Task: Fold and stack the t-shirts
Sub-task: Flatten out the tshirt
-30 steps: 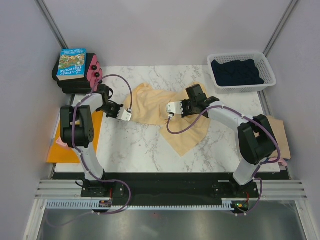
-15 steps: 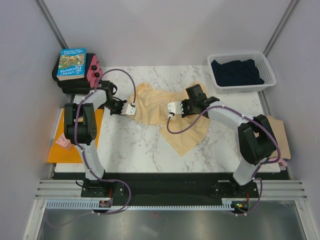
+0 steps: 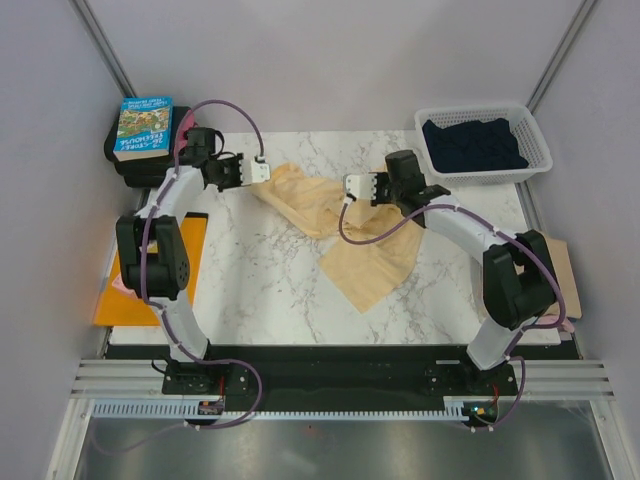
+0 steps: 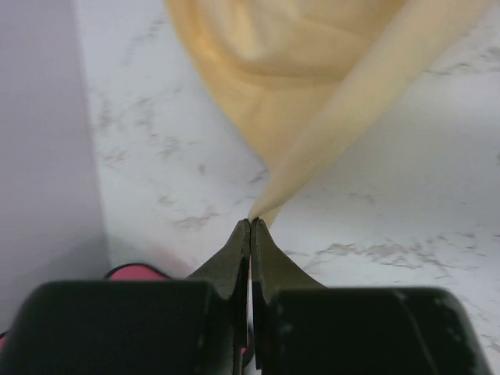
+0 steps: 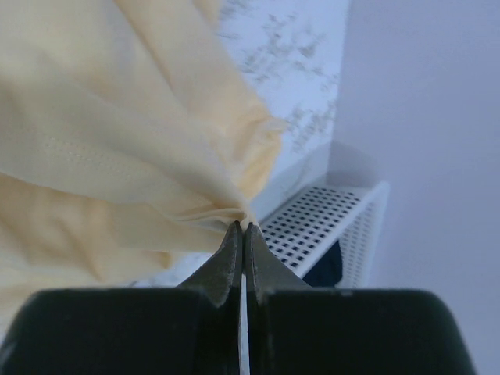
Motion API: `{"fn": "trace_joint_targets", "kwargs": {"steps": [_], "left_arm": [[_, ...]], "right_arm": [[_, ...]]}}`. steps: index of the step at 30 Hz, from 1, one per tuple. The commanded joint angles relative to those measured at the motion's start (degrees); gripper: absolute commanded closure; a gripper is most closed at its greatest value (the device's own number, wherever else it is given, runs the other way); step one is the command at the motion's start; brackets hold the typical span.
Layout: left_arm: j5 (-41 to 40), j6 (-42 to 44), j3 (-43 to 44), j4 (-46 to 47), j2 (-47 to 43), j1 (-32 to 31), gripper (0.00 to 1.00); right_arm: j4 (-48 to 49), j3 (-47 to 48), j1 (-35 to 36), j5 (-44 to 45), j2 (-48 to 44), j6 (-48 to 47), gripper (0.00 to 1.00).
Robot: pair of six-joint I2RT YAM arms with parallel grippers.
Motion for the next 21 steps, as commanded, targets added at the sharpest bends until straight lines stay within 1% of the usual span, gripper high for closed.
{"fn": "trace_joint_targets", "kwargs": {"steps": [1,3,5,6,7,9,10,11,13,16,17,19,21], "left_arm": [[-3.4,-13.0,2.3,16.1,-6.8,0.2,0.98],[-6.6,-14.1,2.9,20.7,-7.4,-0.3,0.98],[-12.1,-16.6,3.7,25.1,-8.1,-0.7,0.98],[-14.1,-17.4,4.4,29.1,-8.0,-1.0,0.98],[-17.1,-19.2,5.4,30.1,-7.6,-1.0,0.98],[-19.8,-21.3,9.7,32.3,-7.3,-1.0,0.98],[-22.5,-22.6,11.1,33.1,-7.0,-1.0,0.98],[-23.8,-23.1,13.8,34.0,-6.7,-1.0,0.98],[-26.9,-23.4,16.6,35.2,-6.4,-1.1,0.98],[-30.9,-22.3,25.2,35.2,-5.0,-1.5,0.98],[-31.5,-21.9,26.6,35.2,-4.5,-1.7,0.98],[-32.2,-20.6,29.4,35.2,-4.6,-1.8,0.98],[-31.7,-20.1,29.7,35.2,-6.4,-2.1,0.98]], "right_arm": [[9.3,7.0,-2.8,6.6,-3.0,-1.0,1.00],[12.2,8.7,-4.4,6.7,-3.1,-2.1,1.00],[16.5,9.9,-6.3,6.6,-3.3,-4.5,1.00],[18.3,10.3,-6.7,6.9,-3.2,-5.3,1.00],[22.4,10.7,-7.3,6.9,-3.0,-6.4,1.00],[26.3,12.6,-8.8,6.9,-2.6,-7.0,1.00],[29.5,13.4,-9.2,7.0,-1.9,-7.2,1.00],[30.9,15.2,-9.7,7.1,-1.4,-7.9,1.00],[34.7,17.2,-10.2,7.2,-0.2,-8.7,1.00],[38.9,22.5,-10.6,6.6,1.6,-10.2,1.00],[39.8,25.8,-10.8,6.4,2.3,-10.2,1.00],[42.6,29.3,-10.8,6.4,3.9,-10.4,1.00],[43.9,34.0,-10.9,6.4,4.8,-10.8,1.00]]}}
